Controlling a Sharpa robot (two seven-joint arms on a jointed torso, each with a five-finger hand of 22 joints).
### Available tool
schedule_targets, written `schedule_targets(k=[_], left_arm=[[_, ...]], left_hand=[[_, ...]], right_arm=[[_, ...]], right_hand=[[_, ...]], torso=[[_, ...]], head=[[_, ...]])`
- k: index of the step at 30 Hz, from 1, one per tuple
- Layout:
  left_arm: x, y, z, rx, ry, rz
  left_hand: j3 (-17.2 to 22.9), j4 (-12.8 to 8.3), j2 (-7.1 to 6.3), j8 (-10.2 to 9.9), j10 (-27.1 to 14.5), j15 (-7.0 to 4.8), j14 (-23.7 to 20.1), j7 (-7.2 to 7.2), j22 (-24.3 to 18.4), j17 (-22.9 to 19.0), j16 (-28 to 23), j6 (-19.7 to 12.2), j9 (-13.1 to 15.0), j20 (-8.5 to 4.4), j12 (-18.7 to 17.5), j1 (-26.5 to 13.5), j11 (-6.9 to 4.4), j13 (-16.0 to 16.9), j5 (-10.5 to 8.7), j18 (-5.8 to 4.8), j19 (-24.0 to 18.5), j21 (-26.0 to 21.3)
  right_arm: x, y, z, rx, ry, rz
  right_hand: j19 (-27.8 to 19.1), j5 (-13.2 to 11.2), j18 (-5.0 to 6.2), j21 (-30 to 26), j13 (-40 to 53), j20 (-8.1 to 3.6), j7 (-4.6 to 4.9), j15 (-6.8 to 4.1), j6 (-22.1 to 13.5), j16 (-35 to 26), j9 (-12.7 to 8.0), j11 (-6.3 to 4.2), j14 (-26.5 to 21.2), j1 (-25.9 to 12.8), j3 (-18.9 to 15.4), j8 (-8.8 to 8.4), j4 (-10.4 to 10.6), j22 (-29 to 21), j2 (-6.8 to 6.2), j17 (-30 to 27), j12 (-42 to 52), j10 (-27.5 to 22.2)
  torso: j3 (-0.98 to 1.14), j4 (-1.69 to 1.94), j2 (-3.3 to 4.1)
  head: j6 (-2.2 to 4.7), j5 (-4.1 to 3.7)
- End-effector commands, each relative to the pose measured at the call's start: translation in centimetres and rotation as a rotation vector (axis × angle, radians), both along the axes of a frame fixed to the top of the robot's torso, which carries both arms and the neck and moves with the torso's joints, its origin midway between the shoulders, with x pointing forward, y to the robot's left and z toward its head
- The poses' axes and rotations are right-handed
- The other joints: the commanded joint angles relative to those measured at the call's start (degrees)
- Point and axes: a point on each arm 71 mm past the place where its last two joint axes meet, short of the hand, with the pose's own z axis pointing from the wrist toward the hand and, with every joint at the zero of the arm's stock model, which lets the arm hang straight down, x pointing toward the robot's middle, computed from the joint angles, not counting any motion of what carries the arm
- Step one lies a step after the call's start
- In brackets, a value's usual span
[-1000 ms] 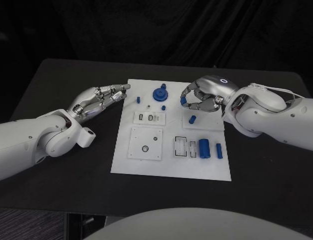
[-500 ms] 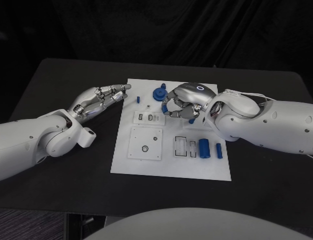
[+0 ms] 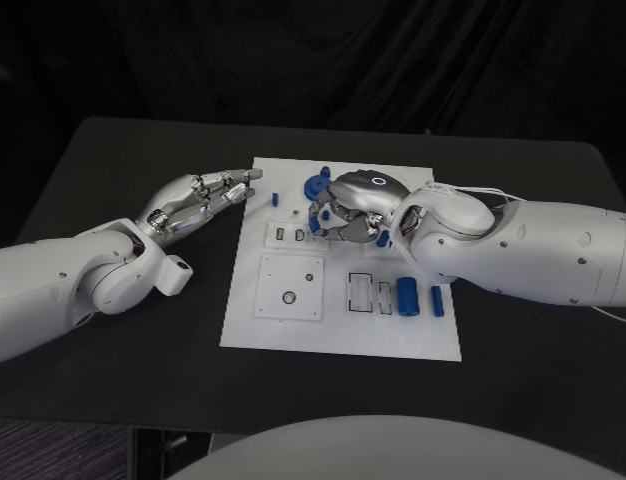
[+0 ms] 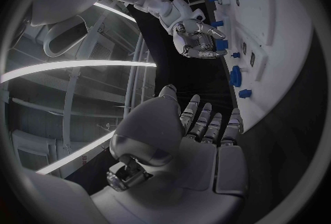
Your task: Assemble the parts on the task board
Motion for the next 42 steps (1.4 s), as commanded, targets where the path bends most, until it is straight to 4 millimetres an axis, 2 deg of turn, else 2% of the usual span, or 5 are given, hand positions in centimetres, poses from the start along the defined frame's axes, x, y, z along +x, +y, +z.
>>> schedule_targets(k=[1, 6, 28, 35, 42], left_arm=[[-0.2, -0.3, 0.3, -0.035, -0.026, -0.024], [-0.1, -0.3, 0.3, -0.035, -0.026, -0.024], [-0.1, -0.4, 0.2, -0.034, -0.021, -0.028], [0.0, -0.4, 0.2, -0.034, -0.02, -0.03], [0.0, -0.5, 0.1, -0.034, -0.019, -0.031]], left_hand=[[0.23, -0.01, 0.13, -0.16, -0.11, 0.37, 0.1, 0.0, 0.07, 0.08, 0.37, -0.44, -0.07, 0.28, -0.21, 0.45, 0.28, -0.08, -0.3, 0.58, 0.15, 0.36], [0.24, -0.01, 0.14, -0.16, -0.11, 0.39, 0.12, 0.01, 0.07, 0.09, 0.37, -0.46, -0.07, 0.28, -0.19, 0.45, 0.26, -0.08, -0.37, 0.58, 0.16, 0.38], [0.26, -0.02, 0.17, -0.19, -0.15, 0.42, 0.12, -0.04, 0.07, 0.08, 0.37, -0.62, -0.09, 0.28, -0.25, 0.46, 0.26, -0.09, -0.52, 0.57, 0.16, 0.38], [0.26, -0.02, 0.17, -0.19, -0.15, 0.42, 0.12, -0.04, 0.07, 0.08, 0.37, -0.62, -0.09, 0.28, -0.25, 0.46, 0.26, -0.09, -0.52, 0.57, 0.16, 0.38], [0.27, -0.01, 0.19, -0.2, -0.14, 0.43, 0.12, -0.06, 0.06, 0.08, 0.36, -0.64, -0.09, 0.28, -0.23, 0.45, 0.28, -0.08, -0.54, 0.57, 0.15, 0.37]], right_arm=[[0.1, 0.0, -0.6, -0.042, 0.03, -0.031], [0.1, 0.2, -0.9, -0.05, 0.038, -0.039], [0.3, -0.1, -1.3, -0.081, -0.003, -0.058], [0.4, 0.0, -1.6, -0.09, 0.006, -0.059], [0.4, 0.1, -1.9, -0.101, 0.015, -0.057]], right_hand=[[3.09, 0.11, 0.45, -0.19, 15.09, 0.36, 0.03, 0.53, 0.28, 0.14, 0.11, 0.39, 6.06, -0.06, 0.03, 0.22, -0.3, 13.24, -0.24, 15.09, 0.15, 5.97], [3.05, 0.28, 0.47, -0.27, 15.09, 0.49, 0.15, 0.71, 0.21, 0.14, 0.13, 0.59, 6.06, 0.07, 0.18, 0.15, -0.57, 13.21, -0.19, 15.09, 0.15, 5.97], [3.08, 0.43, 0.46, -0.24, 15.09, 0.63, 0.3, 0.86, 0.14, 0.14, 0.16, 0.74, 6.06, 0.09, 0.31, 0.07, -0.79, 13.22, -0.13, 15.09, 0.15, 5.97], [3.09, 0.37, 0.46, -0.23, 15.09, 0.73, 0.44, 0.95, -0.17, 0.14, 0.12, 0.81, 6.06, -0.02, 0.35, -0.13, -0.92, 13.22, -0.15, 15.09, 0.15, 5.97], [3.09, -1.31, 0.49, -0.27, 15.09, 0.98, 0.67, 1.08, -1.15, 0.14, 0.06, 0.87, 6.06, -0.79, 0.25, -0.75, -1.15, 13.21, -0.28, 15.09, 0.15, 5.97]], torso=[[0.0, -0.04, -0.03], [-0.03, 0.09, -0.06], [0.04, -0.05, -0.12], [0.04, 0.03, -0.1], [-0.01, 0.05, -0.13]], head=[[-0.01, 0.05], [-0.01, 0.17], [-0.01, 0.11], [-0.01, 0.05], [-0.01, 0.09]])
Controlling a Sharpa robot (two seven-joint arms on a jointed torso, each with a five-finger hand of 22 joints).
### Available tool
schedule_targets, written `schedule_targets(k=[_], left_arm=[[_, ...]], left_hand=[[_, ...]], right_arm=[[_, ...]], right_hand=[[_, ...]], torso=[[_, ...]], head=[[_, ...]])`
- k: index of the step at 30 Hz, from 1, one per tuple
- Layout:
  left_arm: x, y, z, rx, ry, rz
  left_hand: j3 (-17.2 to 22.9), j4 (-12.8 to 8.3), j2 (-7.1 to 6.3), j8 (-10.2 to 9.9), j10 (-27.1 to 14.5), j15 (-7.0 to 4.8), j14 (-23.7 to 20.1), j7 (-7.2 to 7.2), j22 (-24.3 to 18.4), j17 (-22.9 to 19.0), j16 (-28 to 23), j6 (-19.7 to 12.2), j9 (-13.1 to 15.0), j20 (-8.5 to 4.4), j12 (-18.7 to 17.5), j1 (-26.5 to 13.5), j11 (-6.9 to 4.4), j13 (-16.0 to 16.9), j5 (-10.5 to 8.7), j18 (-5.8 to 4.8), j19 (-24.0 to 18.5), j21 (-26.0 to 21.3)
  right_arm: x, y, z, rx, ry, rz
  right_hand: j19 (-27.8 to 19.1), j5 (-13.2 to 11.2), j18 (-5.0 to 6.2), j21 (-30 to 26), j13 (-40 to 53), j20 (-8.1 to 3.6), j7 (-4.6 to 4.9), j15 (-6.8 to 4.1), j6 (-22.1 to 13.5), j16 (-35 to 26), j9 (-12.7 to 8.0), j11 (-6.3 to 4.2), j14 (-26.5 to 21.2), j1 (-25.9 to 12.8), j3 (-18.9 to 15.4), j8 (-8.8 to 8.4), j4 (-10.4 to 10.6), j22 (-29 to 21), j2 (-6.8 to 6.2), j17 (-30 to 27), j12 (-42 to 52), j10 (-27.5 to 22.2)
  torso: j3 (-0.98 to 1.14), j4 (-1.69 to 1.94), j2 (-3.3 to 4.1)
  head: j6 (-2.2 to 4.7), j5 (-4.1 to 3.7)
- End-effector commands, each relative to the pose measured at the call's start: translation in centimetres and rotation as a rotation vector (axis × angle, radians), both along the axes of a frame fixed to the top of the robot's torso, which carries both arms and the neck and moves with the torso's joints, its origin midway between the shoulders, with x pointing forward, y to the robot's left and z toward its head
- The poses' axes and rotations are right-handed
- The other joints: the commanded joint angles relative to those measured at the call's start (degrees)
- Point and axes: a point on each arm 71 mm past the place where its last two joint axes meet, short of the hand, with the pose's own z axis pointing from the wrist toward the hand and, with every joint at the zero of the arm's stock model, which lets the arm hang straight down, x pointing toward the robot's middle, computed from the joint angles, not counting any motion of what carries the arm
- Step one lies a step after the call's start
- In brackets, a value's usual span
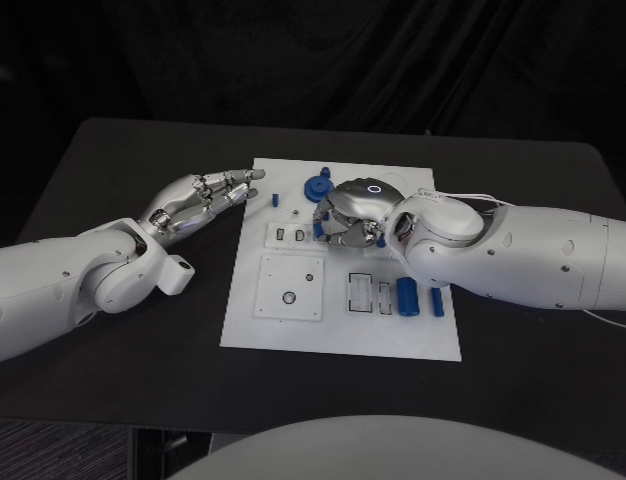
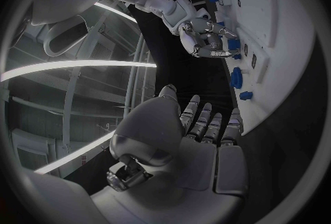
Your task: Assemble the parts on the task board
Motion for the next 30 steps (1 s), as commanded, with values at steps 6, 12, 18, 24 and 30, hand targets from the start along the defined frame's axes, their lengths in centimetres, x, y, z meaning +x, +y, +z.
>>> schedule_targets(k=[6, 12, 18, 24, 30], left_arm=[[-0.13, -0.23, 0.2, -0.033, -0.023, -0.021], [-0.12, -0.26, 0.17, -0.033, -0.022, -0.022], [-0.11, -0.24, 0.15, -0.033, -0.021, -0.022], [-0.12, -0.24, 0.11, -0.032, -0.02, -0.022], [-0.14, -0.11, 0.11, -0.031, -0.023, -0.017]], left_hand=[[0.27, -0.02, 0.21, -0.2, -0.14, 0.44, 0.13, 0.13, 0.07, 0.09, 0.37, -0.44, -0.09, 0.28, -0.21, 0.45, 0.3, -0.08, -0.33, 0.56, 0.15, 0.38], [0.29, -0.02, 0.24, -0.22, -0.15, 0.47, 0.14, 0.13, 0.08, 0.09, 0.37, -0.51, -0.1, 0.28, -0.23, 0.46, 0.3, -0.08, -0.45, 0.56, 0.18, 0.4], [0.29, -0.02, 0.24, -0.22, -0.15, 0.47, 0.14, 0.13, 0.08, 0.09, 0.37, -0.51, -0.1, 0.28, -0.23, 0.46, 0.3, -0.08, -0.45, 0.56, 0.18, 0.4], [0.29, -0.02, 0.24, -0.22, -0.15, 0.47, 0.14, 0.13, 0.08, 0.09, 0.37, -0.51, -0.1, 0.28, -0.23, 0.46, 0.3, -0.08, -0.45, 0.56, 0.18, 0.4], [0.32, -0.04, 0.28, -0.23, -0.18, 0.49, 0.15, 0.16, 0.07, 0.09, 0.37, -0.58, -0.11, 0.29, -0.27, 0.48, 0.3, -0.09, -0.6, 0.56, 0.17, 0.39]], right_arm=[[0.08, -0.11, -0.67, -0.043, 0.028, -0.013], [0.07, -0.13, -0.88, -0.052, 0.037, -0.009], [0.04, -0.11, -1.01, -0.06, 0.045, -0.003], [0.01, -0.08, -1.09, -0.067, 0.051, 0.005], [0.03, -0.36, -0.69, -0.021, 0.011, 0.02]], right_hand=[[3.01, -6.14, 0.53, -0.46, 15.09, 0.6, 0.1, 0.42, -2.16, 0.14, 0.01, 0.33, 5.91, -2.03, -0.87, -1.24, -0.77, 13.17, -0.55, 15.09, 0.15, 5.97], [2.98, -10.01, 0.55, -0.56, 15.09, 0.57, 0.13, 0.4, -3.77, 0.14, 0.08, 0.31, 5.91, -3.28, -1.99, -1.92, -0.54, 13.14, -1.28, 15.09, 0.15, 5.97], [2.94, -11.22, 0.57, -0.65, 15.09, 0.54, 0.06, 0.36, -4.84, 0.14, 0.1, 0.26, 5.91, -3.53, -2.37, -2.32, -0.47, 13.12, -1.54, 15.09, 0.15, 5.97], [2.81, -12.81, 0.63, -0.88, 15.09, 0.5, 0.03, 0.32, -6.41, 0.14, 0.14, 0.22, 5.91, -3.54, -2.87, -2.87, -0.4, 13.04, -2.3, 15.09, 0.15, 5.97], [2.81, -15.68, 0.63, -0.94, 15.09, 0.46, -0.08, 0.29, -12.53, 0.14, -1.06, 0.13, 5.91, -4.32, -3.51, -5.45, 2.36, 13.05, -4.04, 15.09, 0.15, 5.97]], torso=[[-0.05, 0.05, 0.01], [-0.07, 0.07, 0.02], [-0.07, 0.0, 0.0], [-0.02, -0.02, -0.01], [-0.03, 0.01, 0.0]], head=[[-0.01, 0.0], [-0.01, -0.02], [-0.01, 0.08], [-0.01, 0.01], [-0.01, 0.27]])
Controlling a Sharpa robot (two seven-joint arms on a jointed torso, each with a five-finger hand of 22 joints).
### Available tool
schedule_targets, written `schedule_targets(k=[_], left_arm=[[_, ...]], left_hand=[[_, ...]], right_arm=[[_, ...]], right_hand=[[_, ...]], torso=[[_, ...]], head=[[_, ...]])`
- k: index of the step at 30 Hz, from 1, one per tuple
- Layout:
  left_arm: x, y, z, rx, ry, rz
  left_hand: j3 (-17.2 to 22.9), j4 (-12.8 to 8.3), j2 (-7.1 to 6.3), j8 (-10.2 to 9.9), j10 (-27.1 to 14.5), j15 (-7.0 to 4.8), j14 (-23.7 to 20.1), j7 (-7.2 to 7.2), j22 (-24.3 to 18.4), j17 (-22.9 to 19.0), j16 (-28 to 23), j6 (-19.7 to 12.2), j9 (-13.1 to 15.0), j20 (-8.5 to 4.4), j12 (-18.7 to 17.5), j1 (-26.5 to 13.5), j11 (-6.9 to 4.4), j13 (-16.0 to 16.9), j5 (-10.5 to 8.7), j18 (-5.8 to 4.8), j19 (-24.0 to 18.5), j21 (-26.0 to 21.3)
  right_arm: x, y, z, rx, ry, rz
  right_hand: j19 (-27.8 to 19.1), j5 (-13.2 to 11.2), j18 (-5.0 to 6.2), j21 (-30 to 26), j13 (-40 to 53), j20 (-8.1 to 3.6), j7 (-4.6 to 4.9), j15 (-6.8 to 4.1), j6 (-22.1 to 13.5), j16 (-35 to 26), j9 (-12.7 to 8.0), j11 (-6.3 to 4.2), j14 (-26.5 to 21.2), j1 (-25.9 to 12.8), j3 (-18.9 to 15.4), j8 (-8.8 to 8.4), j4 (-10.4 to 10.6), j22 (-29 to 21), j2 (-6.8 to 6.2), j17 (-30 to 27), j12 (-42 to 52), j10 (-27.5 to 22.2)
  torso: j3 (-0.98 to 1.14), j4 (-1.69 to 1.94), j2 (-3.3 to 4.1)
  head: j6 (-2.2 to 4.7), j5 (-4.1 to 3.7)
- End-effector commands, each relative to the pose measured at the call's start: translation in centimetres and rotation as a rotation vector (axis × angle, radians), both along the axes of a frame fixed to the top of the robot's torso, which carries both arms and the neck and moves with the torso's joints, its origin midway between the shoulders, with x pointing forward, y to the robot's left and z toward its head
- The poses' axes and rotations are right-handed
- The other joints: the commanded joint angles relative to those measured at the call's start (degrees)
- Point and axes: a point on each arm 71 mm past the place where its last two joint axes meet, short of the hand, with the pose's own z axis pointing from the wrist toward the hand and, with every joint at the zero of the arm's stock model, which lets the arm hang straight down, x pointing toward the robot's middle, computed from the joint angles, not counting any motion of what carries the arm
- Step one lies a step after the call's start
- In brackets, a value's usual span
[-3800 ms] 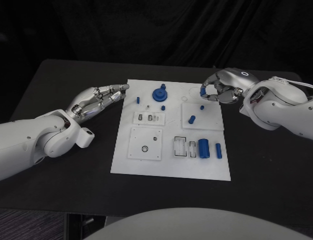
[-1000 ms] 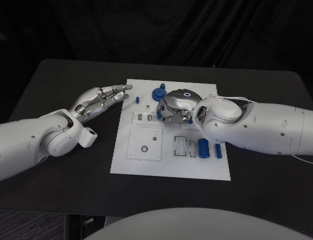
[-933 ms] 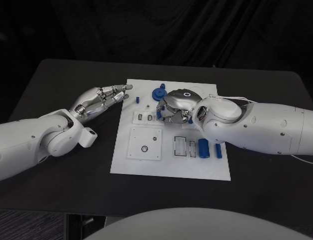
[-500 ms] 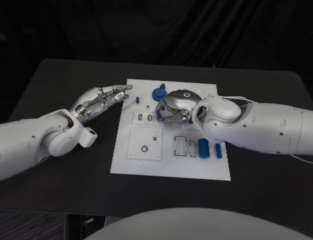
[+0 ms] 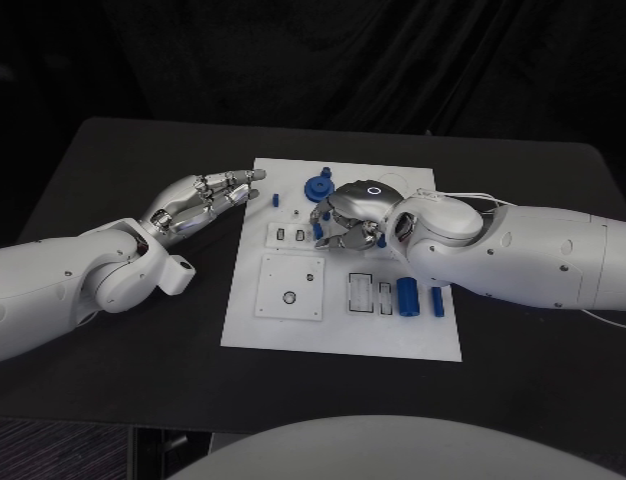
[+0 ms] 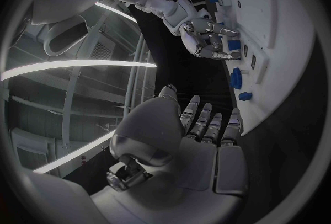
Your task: Assemble the parts on the task board
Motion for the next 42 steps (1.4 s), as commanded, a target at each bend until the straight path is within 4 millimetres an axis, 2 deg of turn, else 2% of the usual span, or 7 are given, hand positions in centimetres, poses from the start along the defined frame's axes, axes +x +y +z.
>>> schedule_targets(k=[1, 11, 16, 30, 34, 38, 42], left_arm=[[-0.2, 0.0, 0.2, -0.032, -0.028, -0.013], [-0.3, 0.4, 0.6, -0.037, -0.071, 0.022], [-0.3, 0.9, 0.8, -0.036, -0.089, 0.039], [1.3, 1.1, 1.3, -0.119, -0.069, 0.119], [2.4, 1.1, 1.9, -0.171, -0.067, 0.173], [2.9, 0.9, 2.5, -0.12, -0.105, 0.217], [3.4, 0.1, 3.1, 0.057, -0.16, 0.212]], left_hand=[[0.32, -0.04, 0.28, -0.23, -0.17, 0.28, -0.06, -0.05, 0.08, 0.09, 0.37, -0.38, -0.06, 0.29, -0.27, 0.48, 0.3, -0.09, -0.36, 0.55, 0.17, 0.16], [-0.19, 0.2, -0.3, 0.0, 0.07, 0.02, 0.07, 0.66, 0.15, 0.1, 0.37, 0.38, 0.05, 0.33, 0.3, 0.49, 0.29, -0.03, -3.36, 0.54, 0.5, 0.51], [-6.32, 0.51, 0.77, 0.07, 0.34, 0.03, 0.25, 0.86, 0.16, 0.13, 0.35, 0.65, 0.11, 0.31, 0.37, -11.35, 0.51, 0.03, -22.2, 0.52, 1.11, 0.87], [-5.87, 0.38, 1.45, 0.94, 9.8, 0.74, 18.87, 2.09, 3.16, 4.33, 6.21, 4.63, 0.61, 0.11, 8.95, -12.87, 3.11, 1.38, -21.88, 0.75, 14.86, 10.39], [-1.59, 0.42, 1.48, 0.68, 11.64, 1.02, 27.88, 1.62, 4.89, 7.9, 9.81, 4.37, 0.41, -0.05, 10.27, -11.1, 3.7, 1.25, -14.65, 0.55, 21.24, 14.83], [2.37, -2.06, -0.4, 1.14, 19.72, 0.73, 38.5, 2.42, 8.89, 13.95, 23.22, 7.3, 0.65, -0.44, 17.17, 0.54, 4.48, 3.9, -0.65, 0.37, 31.81, 23.31], [1.28, -0.01, -2.47, 1.79, 29.43, -1.76, 45.53, 3.53, 13.58, 21.43, 38.51, 10.95, 0.94, -2.37, 25.13, 3.67, 2.42, 7.82, -5.37, 0.76, 39.51, 32.63]], right_arm=[[-0.2, -0.3, -0.2, 0.021, -0.022, 0.019], [-0.5, -1.4, 2.5, 0.18, -0.187, 0.062], [-0.7, -2.4, 4.8, 0.237, -0.275, 0.088], [-0.9, -7.3, 7.4, 0.265, -0.339, 0.035], [-0.5, -8.9, 7.3, 0.255, -0.334, -0.01], [-0.2, -10.2, 7.1, 0.244, -0.327, -0.05], [0.1, -11.0, 7.0, 0.233, -0.322, -0.075]], right_hand=[[2.62, -0.57, 0.63, -0.09, 15.09, 0.23, -0.16, 0.07, -2.65, 0.14, -0.86, 0.11, 6.1, 0.21, -0.11, -1.25, 1.4, 13.07, -1.27, 15.09, 0.15, 5.97], [3.05, -0.88, 0.42, 0.65, 15.09, -0.18, -0.72, -0.4, -4.43, 0.14, -2.31, -0.39, 6.1, -0.38, -0.61, -1.98, 5.6, 13.34, -3.72, 15.09, 0.15, 5.97], [3.17, -0.89, 0.36, 0.88, 15.09, -0.32, -0.77, -0.51, -4.03, 0.14, -2.44, -0.48, 6.1, -1.4, -0.82, -1.76, 5.72, 13.42, -3.77, 15.09, 0.15, 5.97], [3.44, -0.91, 0.22, 1.39, 15.09, -0.71, -1.09, -0.86, -2.31, 0.14, -2.87, -0.84, 6.1, -2.67, 0.31, -0.91, 5.53, 13.6, -1.24, 15.09, 0.15, 5.97], [3.48, -0.87, 0.2, 1.45, 15.09, -0.68, -0.99, -0.79, -1.83, 0.14, -3.05, -0.75, 6.1, -1.98, 0.87, -0.69, 5.35, 13.62, -0.1, 15.09, 0.15, 5.97], [3.5, -0.8, 0.2, 1.49, 15.09, -0.62, -0.88, -0.72, -1.5, 0.14, -3.2, -0.67, 6.1, -1.44, 1.2, -0.53, 5.28, 13.63, 0.67, 15.09, 0.15, 5.97], [3.66, 1.92, 0.14, 1.72, 15.09, -0.4, -0.75, -0.53, 0.27, 0.14, -3.63, -0.5, 6.1, 0.43, 2.16, 0.32, 4.78, 13.71, 2.6, 15.09, 0.15, 5.97]], torso=[[0.02, 0.0, -0.01], [0.01, -0.02, -0.06], [0.03, -0.04, -0.15], [0.78, 0.01, -1.91], [1.02, -0.11, -2.69], [1.21, -0.28, -3.26], [1.44, -0.48, -3.96]], head=[[-0.01, 0.19], [-0.01, 1.11], [0.19, 1.76], [4.3, 2.17], [5.83, 2.58], [6.68, 2.71], [6.49, 3.08]])
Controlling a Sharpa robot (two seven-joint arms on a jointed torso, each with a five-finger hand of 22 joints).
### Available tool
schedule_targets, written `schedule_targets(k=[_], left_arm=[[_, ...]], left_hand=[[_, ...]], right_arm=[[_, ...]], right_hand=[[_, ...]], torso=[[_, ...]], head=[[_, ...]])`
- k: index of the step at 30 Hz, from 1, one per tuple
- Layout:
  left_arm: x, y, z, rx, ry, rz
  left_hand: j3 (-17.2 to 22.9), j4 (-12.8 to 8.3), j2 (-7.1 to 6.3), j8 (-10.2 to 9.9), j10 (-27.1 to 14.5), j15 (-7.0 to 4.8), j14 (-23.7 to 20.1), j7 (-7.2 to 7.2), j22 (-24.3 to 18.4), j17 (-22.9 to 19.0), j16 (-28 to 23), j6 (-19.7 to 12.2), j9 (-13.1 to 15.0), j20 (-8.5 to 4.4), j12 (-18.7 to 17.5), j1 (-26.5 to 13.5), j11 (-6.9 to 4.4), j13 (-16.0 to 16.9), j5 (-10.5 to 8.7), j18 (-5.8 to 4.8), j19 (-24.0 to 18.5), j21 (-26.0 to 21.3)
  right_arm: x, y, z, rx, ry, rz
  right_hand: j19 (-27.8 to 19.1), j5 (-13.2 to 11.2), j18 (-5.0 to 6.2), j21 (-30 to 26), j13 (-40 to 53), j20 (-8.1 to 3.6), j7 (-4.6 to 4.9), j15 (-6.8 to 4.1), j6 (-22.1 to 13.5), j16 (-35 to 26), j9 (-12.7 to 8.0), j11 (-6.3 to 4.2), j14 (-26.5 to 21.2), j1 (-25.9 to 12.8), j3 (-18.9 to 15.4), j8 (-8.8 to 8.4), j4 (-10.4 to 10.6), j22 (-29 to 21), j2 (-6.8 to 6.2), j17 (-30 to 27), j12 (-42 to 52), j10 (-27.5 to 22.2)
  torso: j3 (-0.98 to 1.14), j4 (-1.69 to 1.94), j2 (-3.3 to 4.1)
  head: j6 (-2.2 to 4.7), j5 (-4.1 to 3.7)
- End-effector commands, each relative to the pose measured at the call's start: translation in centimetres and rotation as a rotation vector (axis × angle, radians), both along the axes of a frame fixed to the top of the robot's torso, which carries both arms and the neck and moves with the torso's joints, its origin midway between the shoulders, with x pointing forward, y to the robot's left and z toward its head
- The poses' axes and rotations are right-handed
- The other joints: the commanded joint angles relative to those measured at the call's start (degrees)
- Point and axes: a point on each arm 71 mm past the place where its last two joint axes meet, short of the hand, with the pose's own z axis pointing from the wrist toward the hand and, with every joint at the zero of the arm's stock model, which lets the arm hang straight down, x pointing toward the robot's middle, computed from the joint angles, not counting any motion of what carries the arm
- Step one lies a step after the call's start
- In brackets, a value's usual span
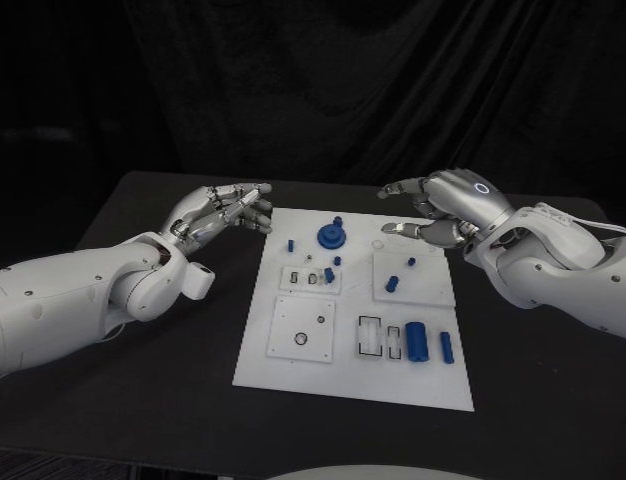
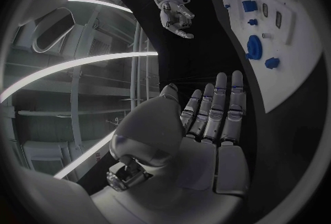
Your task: Assemble the parts on the task board
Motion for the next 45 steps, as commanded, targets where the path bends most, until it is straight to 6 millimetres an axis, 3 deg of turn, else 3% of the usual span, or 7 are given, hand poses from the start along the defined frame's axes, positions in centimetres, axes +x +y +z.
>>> schedule_targets(k=[1, 4, 10, 19, 27, 34, 45], left_arm=[[0.5, -0.6, 1.0, 0.154, -0.101, 0.031], [1.1, -1.4, 1.0, 0.314, -0.08, 0.005], [1.7, -3.3, 0.5, 0.634, -0.088, -0.03], [1.0, -6.9, -0.5, 0.994, -0.101, -0.048], [0.4, -9.5, -1.1, 1.138, -0.015, -0.036], [0.0, -10.9, -1.4, 1.194, 0.028, -0.032], [-0.4, -12.8, -2.0, 1.307, 0.126, -0.003]], left_hand=[[-0.87, 1.07, -0.45, 0.83, 5.67, -2.17, 3.58, 0.55, 3.11, 4.81, 9.39, 2.87, 0.26, -1.95, 4.48, 0.95, -2.17, 2.55, -3.86, 0.77, 4.25, 5.99], [-6.46, 1.39, -1.07, 4.01, 13.96, -5.88, 8.94, 2.19, 8.76, 12.59, 22.88, 9.65, 1.14, -5.6, 14.17, -8.03, -6.09, 9.9, -18.77, 0.71, 11.33, 15.36], [-12.1, 1.18, -0.53, 6.82, 33.58, -7.17, 30.19, 1.13, 20.28, 51.2, 49.67, 15.81, 2.0, -7.23, 35.19, -14.35, -7.2, 46.3, -19.04, -0.16, 13.53, 28.34], [-8.99, 0.08, 1.87, 9.32, 55.98, -9.26, 42.46, -1.12, 57.62, 70.41, 56.47, 20.01, 4.57, -8.91, 46.92, -8.31, -9.43, 79.34, -11.86, -5.76, 35.08, 48.97], [-8.88, 1.19, 0.83, 13.74, 56.99, -10.32, 42.46, -2.31, 64.37, 70.41, 56.47, 21.26, 11.09, -9.97, 47.36, -12.63, -10.49, 80.96, -12.52, -7.02, 39.45, 51.51], [-7.92, 0.82, -0.47, 28.77, 56.99, -12.07, 42.46, -3.96, 65.51, 70.41, 56.47, 14.02, 32.84, -11.58, 47.36, -15.59, -12.41, 80.96, -12.34, -7.23, 40.31, 51.44], [-7.41, 1.05, -0.53, 32.86, 56.99, -13.15, 42.46, -5.24, 66.09, 70.41, 56.47, 13.29, 42.69, -12.68, 47.36, -18.38, -13.38, 80.96, -11.51, -7.31, 41.21, 51.26]], right_arm=[[0.2, -0.6, 0.0, 0.014, 0.0, -0.026], [0.3, -1.0, -0.1, 0.011, 0.004, -0.041], [0.8, -1.4, -0.2, 0.002, 0.011, -0.062], [1.2, -2.1, -0.5, -0.019, 0.041, -0.097], [1.4, -2.5, -0.8, -0.035, 0.065, -0.124], [1.6, -2.7, -1.4, -0.055, 0.1, -0.143], [1.8, -3.0, -2.0, -0.073, 0.132, -0.168]], right_hand=[[3.86, 1.66, 0.14, 0.38, 15.07, -0.17, 0.0, -0.15, 1.1, 0.14, -0.25, -0.08, 6.06, 0.59, 0.43, 0.47, -0.09, 13.72, 0.76, 15.09, 0.15, 5.96], [3.96, 3.94, 0.1, 0.54, 15.07, -0.15, 0.0, -0.16, 1.83, 0.14, -0.75, -0.1, 6.06, 1.36, 0.72, 0.65, -0.2, 13.78, 1.37, 15.09, 0.15, 5.96], [3.99, 9.06, 0.09, 0.58, 15.07, -0.14, 0.11, -0.14, 2.49, 0.14, -1.66, -0.05, 6.06, 3.12, 1.65, 0.61, -0.84, 13.79, 1.94, 15.09, 0.15, 5.96], [3.72, 14.26, 0.21, 0.13, 15.07, -0.05, 0.35, -0.03, 3.7, 0.14, -2.61, 0.11, 6.06, 4.67, 3.03, 0.69, -1.56, 13.62, 2.0, 15.09, 0.15, 5.96], [3.59, 15.36, 0.27, -0.1, 15.07, -0.01, 0.42, 0.0, 3.86, 0.14, -2.94, 0.16, 6.06, 4.95, 3.46, 0.6, -1.73, 13.54, 1.92, 15.09, 0.15, 5.96], [3.42, 15.74, 0.35, -0.4, 15.07, -0.01, 0.42, 0.01, 3.88, 0.14, -3.06, 0.16, 6.06, 4.99, 3.63, 0.55, -1.74, 13.43, 1.94, 15.09, 0.15, 5.96], [2.94, 16.34, 0.59, -1.25, 15.07, 0.0, 0.49, 0.0, 4.03, 0.14, -3.29, 0.18, 6.06, 5.12, 4.01, 0.5, -1.82, 13.12, 1.99, 15.09, 0.15, 5.96]], torso=[[0.33, -0.26, -0.96], [0.47, -0.24, -1.38], [0.78, -0.21, -2.31], [2.02, -0.8, -3.39], [3.16, -1.31, -3.95], [3.21, -1.35, -3.94], [3.35, -1.39, -3.91]], head=[[-0.08, 0.39], [-0.15, 0.55], [-0.71, 0.62], [-2.6, 0.72], [-6.2, 0.66], [-6.58, 0.69], [-6.58, 0.88]])
